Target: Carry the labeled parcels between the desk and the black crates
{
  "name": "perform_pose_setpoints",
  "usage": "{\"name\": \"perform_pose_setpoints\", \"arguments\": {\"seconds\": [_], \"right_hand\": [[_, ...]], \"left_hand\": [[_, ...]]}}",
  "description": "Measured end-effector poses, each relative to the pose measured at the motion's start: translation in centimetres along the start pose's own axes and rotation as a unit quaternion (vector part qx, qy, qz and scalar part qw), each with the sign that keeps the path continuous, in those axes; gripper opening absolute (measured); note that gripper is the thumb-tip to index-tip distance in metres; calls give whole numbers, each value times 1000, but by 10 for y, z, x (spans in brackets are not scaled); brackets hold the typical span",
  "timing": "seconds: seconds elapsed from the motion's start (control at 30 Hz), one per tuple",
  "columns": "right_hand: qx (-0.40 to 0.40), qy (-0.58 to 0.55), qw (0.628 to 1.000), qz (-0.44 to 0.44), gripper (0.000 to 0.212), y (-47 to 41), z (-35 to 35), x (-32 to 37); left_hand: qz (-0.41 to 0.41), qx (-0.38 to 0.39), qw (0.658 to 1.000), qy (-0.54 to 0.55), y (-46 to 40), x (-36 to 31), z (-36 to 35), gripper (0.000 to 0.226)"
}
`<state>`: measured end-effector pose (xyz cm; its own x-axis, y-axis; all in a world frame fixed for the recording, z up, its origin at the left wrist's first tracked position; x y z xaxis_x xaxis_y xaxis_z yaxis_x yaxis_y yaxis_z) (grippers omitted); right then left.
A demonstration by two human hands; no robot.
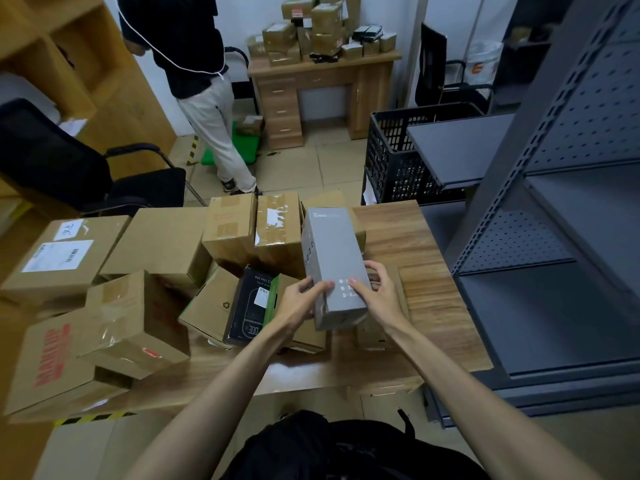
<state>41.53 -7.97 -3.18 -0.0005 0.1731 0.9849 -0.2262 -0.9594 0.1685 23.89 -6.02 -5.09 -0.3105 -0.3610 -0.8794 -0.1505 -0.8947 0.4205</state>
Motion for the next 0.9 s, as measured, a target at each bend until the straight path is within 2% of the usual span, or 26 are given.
{"name": "perform_pose_setpoints", "arguments": {"seconds": [0.13,0.23,0.4,0.5,0.6,0.67,0.77,0.9], "right_hand": [[6,7,1000,10,46,2,-5,1],[14,-26,1000,7,27,-1,-2,0],[20,-74,996,-49,12,-1,6,-2],[36,-62,994,-77,24,-3,7,-8],[69,-87,984,-136,41,-1,2,-21],[84,-97,979,-159,35,2,0,-23],[63,-95,983,-140,33,-2,3,-18],[23,-110,987,-112,32,-2,8,-14]], "left_hand": [[-13,0,1000,7,4,-2,6,74],[-15,0,999,40,6,2,14,77],[-26,30,996,84,9,4,19,87],[-38,48,993,106,11,0,17,86],[-55,69,989,120,11,-6,15,73],[-71,58,987,130,10,-9,21,73],[-103,40,989,94,12,-15,28,81],[-132,16,990,39,12,-19,35,55]]}}
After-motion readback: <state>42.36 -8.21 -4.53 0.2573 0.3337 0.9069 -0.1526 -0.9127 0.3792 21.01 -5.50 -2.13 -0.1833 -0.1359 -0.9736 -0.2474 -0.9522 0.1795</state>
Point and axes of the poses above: each hand's wrist, its own y-axis away from the middle knuckle, its own z-axis out of the back of the hand, x = y × z, the point moved 10 cm from there along -y, towards the middle knuckle, and after that the axes turned 5 degrees about -y, right-handed, at the moved point
